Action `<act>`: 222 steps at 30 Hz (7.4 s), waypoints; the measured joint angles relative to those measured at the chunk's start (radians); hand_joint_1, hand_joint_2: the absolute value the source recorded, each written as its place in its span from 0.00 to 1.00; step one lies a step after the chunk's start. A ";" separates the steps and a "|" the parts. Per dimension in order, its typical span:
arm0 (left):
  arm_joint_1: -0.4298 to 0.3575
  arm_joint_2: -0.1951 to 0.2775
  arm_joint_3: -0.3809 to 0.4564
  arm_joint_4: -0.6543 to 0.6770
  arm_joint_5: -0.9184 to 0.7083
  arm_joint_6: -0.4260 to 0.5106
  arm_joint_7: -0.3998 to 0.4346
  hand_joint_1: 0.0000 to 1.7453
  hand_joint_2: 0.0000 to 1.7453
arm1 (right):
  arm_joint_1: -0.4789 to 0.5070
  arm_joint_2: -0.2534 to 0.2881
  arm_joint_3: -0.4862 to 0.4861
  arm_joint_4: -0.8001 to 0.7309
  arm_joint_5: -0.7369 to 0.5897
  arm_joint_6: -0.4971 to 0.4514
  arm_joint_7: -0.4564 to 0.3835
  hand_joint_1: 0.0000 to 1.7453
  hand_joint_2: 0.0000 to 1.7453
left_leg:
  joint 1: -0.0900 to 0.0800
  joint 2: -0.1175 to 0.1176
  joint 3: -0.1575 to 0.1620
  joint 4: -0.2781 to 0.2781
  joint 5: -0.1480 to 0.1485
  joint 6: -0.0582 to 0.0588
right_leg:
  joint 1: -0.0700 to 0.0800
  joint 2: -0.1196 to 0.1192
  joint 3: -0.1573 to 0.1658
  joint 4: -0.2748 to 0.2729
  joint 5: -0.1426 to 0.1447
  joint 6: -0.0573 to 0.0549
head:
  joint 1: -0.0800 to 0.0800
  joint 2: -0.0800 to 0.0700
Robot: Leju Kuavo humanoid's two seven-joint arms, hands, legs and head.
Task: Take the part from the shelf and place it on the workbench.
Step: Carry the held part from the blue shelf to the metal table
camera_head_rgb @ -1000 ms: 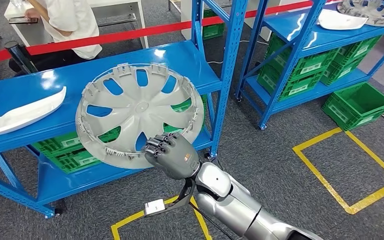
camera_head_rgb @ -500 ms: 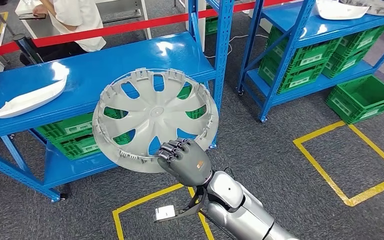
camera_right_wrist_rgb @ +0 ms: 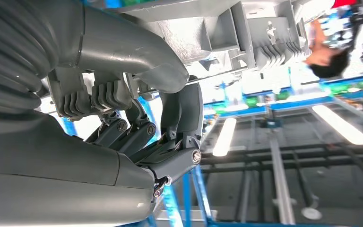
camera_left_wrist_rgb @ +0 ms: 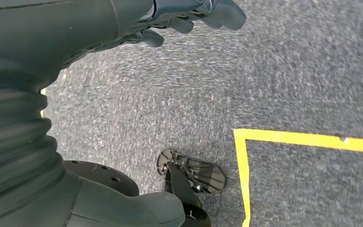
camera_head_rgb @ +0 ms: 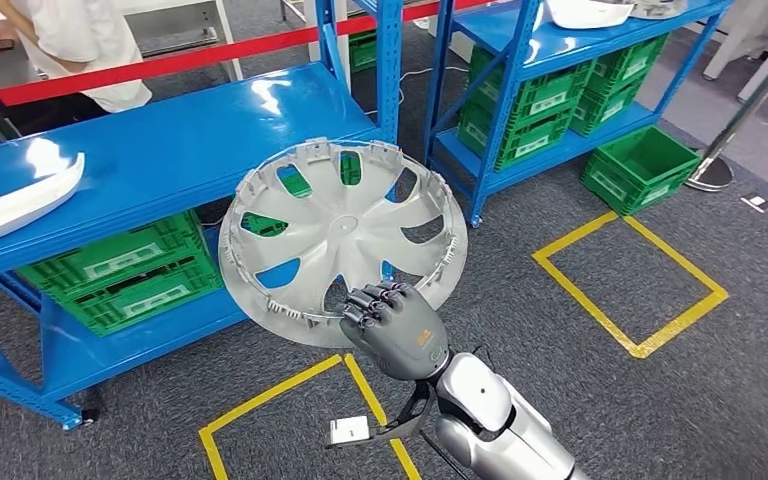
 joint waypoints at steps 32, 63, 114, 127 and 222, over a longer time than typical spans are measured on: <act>0.002 -0.014 0.000 0.000 0.022 -0.010 0.028 0.00 1.00 | -0.011 0.029 0.023 -0.003 0.096 0.054 0.077 1.00 1.00 | 0.006 0.017 -0.014 0.011 0.003 -0.019 | 0.003 -0.034 0.046 -0.086 0.022 -0.012 | 0.011 0.000; 0.001 -0.014 0.007 0.000 0.039 -0.005 0.053 0.00 1.00 | -0.059 0.033 0.031 0.014 0.127 0.071 0.108 1.00 1.00 | 0.003 0.027 -0.003 0.010 -0.012 -0.022 | 0.004 -0.043 0.038 -0.101 0.039 -0.007 | 0.011 0.000; -0.005 -0.012 0.019 0.000 0.063 -0.015 0.049 0.00 1.00 | -0.065 0.035 0.034 0.062 0.095 0.061 0.097 1.00 1.00 | 0.005 -0.142 -0.009 0.010 -0.008 -0.029 | -0.002 0.161 0.027 -0.142 0.078 -0.020 | -0.005 0.000; -0.006 -0.013 0.027 0.000 0.072 -0.020 0.043 0.00 1.00 | -0.065 0.034 0.034 0.066 0.094 0.061 0.097 1.00 1.00 | -0.007 0.038 -0.008 0.012 -0.010 -0.016 | 0.012 -0.059 0.057 -0.121 0.033 -0.018 | -0.001 0.000; -0.017 -0.014 0.101 0.000 0.102 -0.007 -0.046 0.00 1.00 | -0.249 0.070 -0.097 0.228 -0.195 -0.094 -0.016 1.00 1.00 | -0.001 -0.056 -0.042 0.021 0.017 -0.006 | 0.008 0.010 0.055 -0.121 0.034 -0.011 | -0.024 0.000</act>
